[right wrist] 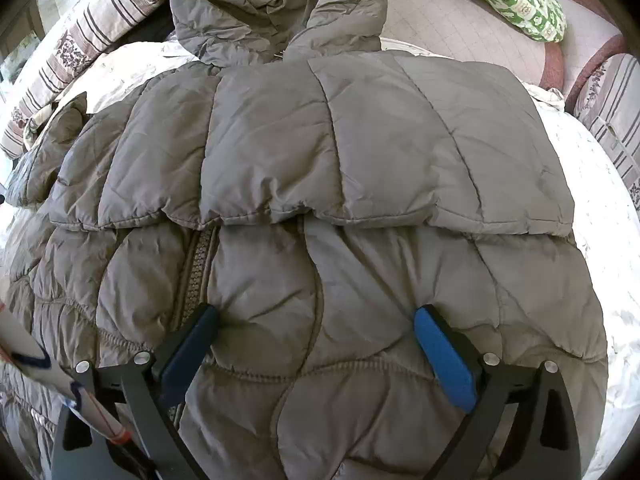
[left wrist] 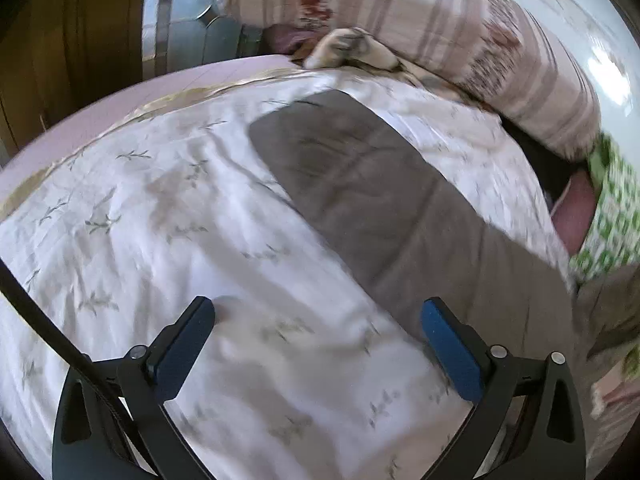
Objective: Fold large clothes
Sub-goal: 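Move the left gripper to the other sleeve cuff and grasp it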
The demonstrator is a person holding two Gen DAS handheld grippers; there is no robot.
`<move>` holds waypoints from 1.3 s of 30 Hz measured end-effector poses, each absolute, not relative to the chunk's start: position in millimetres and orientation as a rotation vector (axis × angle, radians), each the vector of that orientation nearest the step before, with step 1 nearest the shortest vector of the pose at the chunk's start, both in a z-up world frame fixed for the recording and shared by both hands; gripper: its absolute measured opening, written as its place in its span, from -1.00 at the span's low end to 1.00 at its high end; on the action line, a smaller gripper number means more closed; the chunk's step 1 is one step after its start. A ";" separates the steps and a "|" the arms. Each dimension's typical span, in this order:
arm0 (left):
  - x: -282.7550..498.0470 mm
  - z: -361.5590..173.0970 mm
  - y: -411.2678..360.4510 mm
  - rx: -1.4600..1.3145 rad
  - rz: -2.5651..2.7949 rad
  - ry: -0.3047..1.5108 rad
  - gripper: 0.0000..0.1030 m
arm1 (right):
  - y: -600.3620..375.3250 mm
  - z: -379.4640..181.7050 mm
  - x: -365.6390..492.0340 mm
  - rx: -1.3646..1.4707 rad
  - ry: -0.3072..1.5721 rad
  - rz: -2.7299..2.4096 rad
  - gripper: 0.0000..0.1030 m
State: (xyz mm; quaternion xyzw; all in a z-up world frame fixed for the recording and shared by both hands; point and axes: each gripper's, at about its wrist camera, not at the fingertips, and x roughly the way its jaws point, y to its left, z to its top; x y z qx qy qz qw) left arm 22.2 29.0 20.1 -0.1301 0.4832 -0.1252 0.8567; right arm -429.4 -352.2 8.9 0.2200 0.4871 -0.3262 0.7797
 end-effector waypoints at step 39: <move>108.9 -0.4 40.5 -0.672 -0.431 0.956 -0.76 | -348.2 11.1 -443.5 0.511 0.972 -0.668 0.98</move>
